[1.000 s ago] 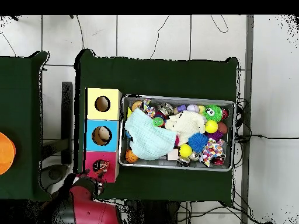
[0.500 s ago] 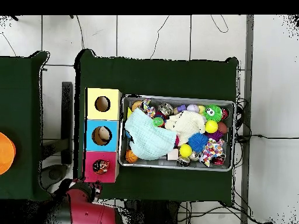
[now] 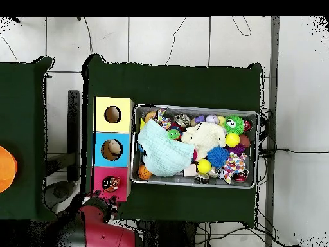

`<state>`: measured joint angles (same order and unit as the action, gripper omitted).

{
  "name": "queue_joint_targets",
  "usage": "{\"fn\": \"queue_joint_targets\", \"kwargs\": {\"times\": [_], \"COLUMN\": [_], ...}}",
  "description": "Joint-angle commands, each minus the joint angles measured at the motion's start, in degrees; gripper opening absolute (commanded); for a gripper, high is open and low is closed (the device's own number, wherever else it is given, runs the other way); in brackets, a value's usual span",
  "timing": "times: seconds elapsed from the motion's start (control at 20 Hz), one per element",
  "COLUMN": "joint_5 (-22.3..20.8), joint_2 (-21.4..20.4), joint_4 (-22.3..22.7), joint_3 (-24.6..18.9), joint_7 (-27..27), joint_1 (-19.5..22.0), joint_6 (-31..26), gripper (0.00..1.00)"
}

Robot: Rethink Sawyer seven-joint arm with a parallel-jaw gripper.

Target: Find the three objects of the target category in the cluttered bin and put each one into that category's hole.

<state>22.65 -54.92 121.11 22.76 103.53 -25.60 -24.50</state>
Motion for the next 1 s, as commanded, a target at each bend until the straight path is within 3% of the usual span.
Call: {"fn": "queue_joint_targets", "kwargs": {"times": [0.05, 0.45, 0.5, 1.0], "joint_5": [-2.3, -1.3, -1.3, -1.8], "joint_2": [2.3, 2.1, 2.0, 2.5], "joint_4": [-0.4, 0.4, 0.4, -0.4], "joint_3": [-0.3, -1.0, -1.1, 0.3], "joint_7": [11.2, 11.8, 11.6, 12.2], "joint_1": [1.3, 1.2, 1.4, 0.1], "joint_6": [4.4, 4.1, 4.0, 2.9], "gripper": [1.00, 1.00, 0.00, 0.00]}}
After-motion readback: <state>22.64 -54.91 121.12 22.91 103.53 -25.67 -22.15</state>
